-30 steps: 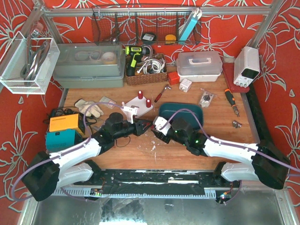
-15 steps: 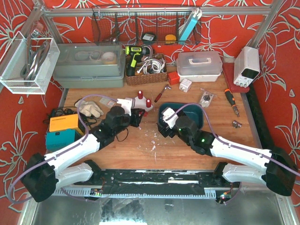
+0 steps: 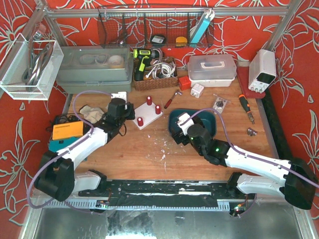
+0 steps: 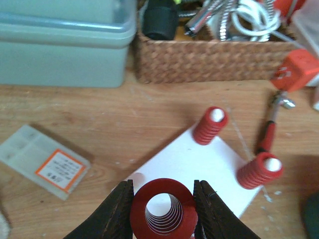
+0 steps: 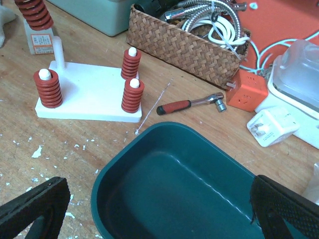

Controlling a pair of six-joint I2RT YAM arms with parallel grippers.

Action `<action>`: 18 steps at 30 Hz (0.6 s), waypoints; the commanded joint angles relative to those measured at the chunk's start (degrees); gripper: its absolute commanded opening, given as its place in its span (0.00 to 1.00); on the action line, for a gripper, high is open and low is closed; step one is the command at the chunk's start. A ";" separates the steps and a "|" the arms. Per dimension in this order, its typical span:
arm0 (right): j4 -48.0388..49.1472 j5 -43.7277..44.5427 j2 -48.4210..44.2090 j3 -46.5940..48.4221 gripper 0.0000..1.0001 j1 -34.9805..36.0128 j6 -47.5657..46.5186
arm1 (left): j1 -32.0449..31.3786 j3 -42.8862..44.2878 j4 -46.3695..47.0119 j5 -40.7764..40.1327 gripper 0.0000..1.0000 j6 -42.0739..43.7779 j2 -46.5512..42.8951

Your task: Install the large spring

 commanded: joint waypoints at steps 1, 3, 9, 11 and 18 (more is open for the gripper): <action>-1.71 2.67 -0.87 0.61 0.99 0.26 0.94 | 3.45 2.48 1.26 1.01 0.12 0.89 3.19; -1.30 2.71 -0.94 0.28 0.99 0.26 0.64 | 4.20 3.04 1.74 2.00 0.12 0.93 5.12; -0.55 1.91 -0.50 0.05 0.99 0.26 0.31 | 5.03 4.07 2.87 3.00 0.11 1.30 8.88; -0.72 1.75 -0.12 0.30 0.99 0.26 0.20 | 5.25 4.07 3.22 3.02 0.11 1.38 9.42; -0.62 1.57 0.20 0.24 0.99 0.26 -0.08 | 6.09 4.14 4.20 3.38 0.11 1.71 10.02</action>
